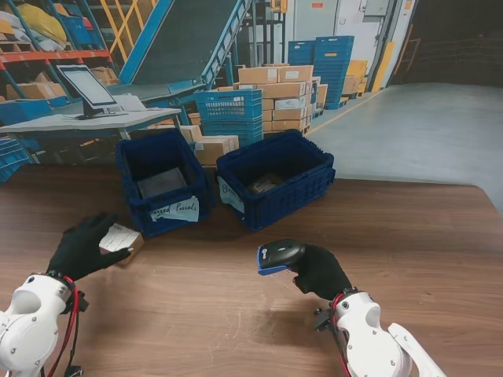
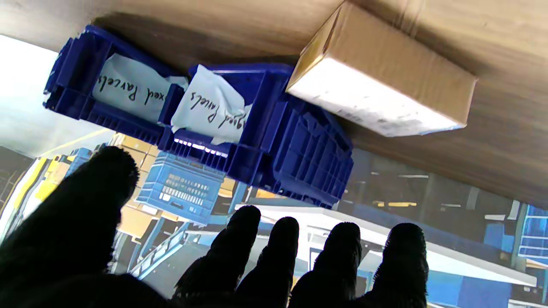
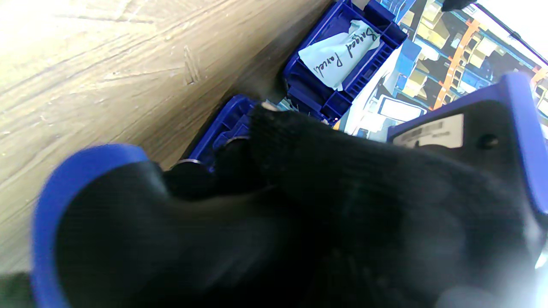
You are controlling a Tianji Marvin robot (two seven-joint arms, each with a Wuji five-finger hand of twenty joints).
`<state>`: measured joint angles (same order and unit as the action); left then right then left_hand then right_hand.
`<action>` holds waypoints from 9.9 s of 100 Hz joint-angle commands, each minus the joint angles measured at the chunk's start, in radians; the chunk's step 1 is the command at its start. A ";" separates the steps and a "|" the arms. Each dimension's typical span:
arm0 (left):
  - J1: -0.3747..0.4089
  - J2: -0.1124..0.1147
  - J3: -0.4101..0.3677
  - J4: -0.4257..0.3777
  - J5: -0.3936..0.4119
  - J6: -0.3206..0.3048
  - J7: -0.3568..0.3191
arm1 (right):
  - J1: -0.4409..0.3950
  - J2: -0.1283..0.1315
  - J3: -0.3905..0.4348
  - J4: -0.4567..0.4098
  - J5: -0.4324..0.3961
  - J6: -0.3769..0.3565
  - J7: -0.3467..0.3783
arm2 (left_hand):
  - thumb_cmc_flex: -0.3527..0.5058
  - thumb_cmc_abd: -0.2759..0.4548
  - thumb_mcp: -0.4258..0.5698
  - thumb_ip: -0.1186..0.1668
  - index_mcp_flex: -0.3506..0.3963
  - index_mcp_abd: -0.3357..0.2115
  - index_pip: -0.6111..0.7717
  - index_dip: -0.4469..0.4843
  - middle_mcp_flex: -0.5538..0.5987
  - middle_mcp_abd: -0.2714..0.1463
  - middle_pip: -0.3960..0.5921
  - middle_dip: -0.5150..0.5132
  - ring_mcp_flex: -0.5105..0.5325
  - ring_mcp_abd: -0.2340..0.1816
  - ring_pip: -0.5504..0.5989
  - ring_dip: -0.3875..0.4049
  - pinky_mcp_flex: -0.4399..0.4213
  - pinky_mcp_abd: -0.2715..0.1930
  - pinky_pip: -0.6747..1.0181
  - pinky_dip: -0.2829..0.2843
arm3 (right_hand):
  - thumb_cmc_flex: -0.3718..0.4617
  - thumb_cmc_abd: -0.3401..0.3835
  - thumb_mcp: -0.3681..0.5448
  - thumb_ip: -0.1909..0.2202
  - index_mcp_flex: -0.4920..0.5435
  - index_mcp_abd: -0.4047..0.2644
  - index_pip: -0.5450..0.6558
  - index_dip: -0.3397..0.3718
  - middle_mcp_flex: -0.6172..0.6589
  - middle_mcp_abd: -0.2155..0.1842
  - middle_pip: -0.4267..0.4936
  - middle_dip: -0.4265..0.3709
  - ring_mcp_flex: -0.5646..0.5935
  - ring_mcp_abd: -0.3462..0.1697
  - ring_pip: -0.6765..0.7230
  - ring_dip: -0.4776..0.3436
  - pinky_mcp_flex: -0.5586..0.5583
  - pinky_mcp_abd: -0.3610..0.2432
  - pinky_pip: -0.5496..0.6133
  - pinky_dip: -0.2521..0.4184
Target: Scan and sort packages by packaging type
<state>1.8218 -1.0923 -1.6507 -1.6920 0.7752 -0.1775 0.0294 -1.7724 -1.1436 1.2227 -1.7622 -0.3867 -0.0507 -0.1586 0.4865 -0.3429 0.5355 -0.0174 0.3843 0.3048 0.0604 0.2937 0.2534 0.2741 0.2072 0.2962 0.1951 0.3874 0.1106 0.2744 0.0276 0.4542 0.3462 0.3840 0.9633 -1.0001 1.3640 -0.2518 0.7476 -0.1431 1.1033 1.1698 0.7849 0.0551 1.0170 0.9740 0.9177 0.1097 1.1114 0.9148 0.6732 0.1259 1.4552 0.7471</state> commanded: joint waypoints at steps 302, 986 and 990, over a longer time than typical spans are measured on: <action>-0.416 0.136 0.309 0.255 0.312 -0.291 -0.535 | -0.018 -0.005 0.039 0.014 0.043 -0.043 0.046 | -0.022 0.020 0.007 -0.005 -0.107 -0.205 0.051 -0.022 -0.121 -0.016 -0.160 -0.047 -0.113 -0.069 -0.013 -0.025 -0.061 -0.086 -0.006 -0.029 | 0.089 0.052 0.144 0.007 0.058 -0.040 0.067 0.043 0.011 0.013 -0.004 0.012 0.026 0.026 0.019 0.011 0.010 -0.036 0.053 0.026; -0.449 0.178 0.312 0.401 0.703 -0.436 -0.101 | 0.020 -0.001 0.025 0.034 0.125 -0.081 0.100 | 0.047 -0.278 0.376 -0.048 0.034 -0.125 0.170 0.027 0.086 -0.122 0.146 0.059 0.190 -0.134 0.142 0.110 0.029 -0.094 0.197 0.019 | 0.086 0.047 0.151 0.006 0.062 -0.035 0.062 0.041 0.017 0.018 -0.008 0.014 0.027 0.031 0.021 0.010 0.006 -0.033 0.055 0.033; -0.450 0.176 0.315 0.407 0.692 -0.425 -0.084 | 0.020 -0.001 0.026 0.034 0.125 -0.081 0.101 | 0.063 -0.282 0.398 -0.042 0.060 -0.135 0.222 0.054 0.144 -0.140 0.175 0.076 0.236 -0.145 0.165 0.132 0.044 -0.094 0.221 0.023 | 0.087 0.047 0.152 0.007 0.062 -0.035 0.062 0.041 0.017 0.018 -0.008 0.013 0.028 0.033 0.022 0.010 0.006 -0.033 0.055 0.032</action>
<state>1.3708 -0.9041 -1.3411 -1.2904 1.4802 -0.6097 -0.0481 -1.7489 -1.1413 1.2489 -1.7187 -0.2631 -0.1314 -0.0733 0.5007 -0.6052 0.8650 -0.0787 0.3945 0.1686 0.2137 0.3054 0.3427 0.1625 0.3360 0.3471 0.3749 0.2640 0.2351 0.3750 0.0552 0.3506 0.5185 0.3837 0.9633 -1.0003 1.3641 -0.2518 0.7476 -0.1431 1.1033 1.1700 0.7864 0.0644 1.0167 0.9824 0.9177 0.1097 1.1125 0.9150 0.6732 0.1259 1.4552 0.7482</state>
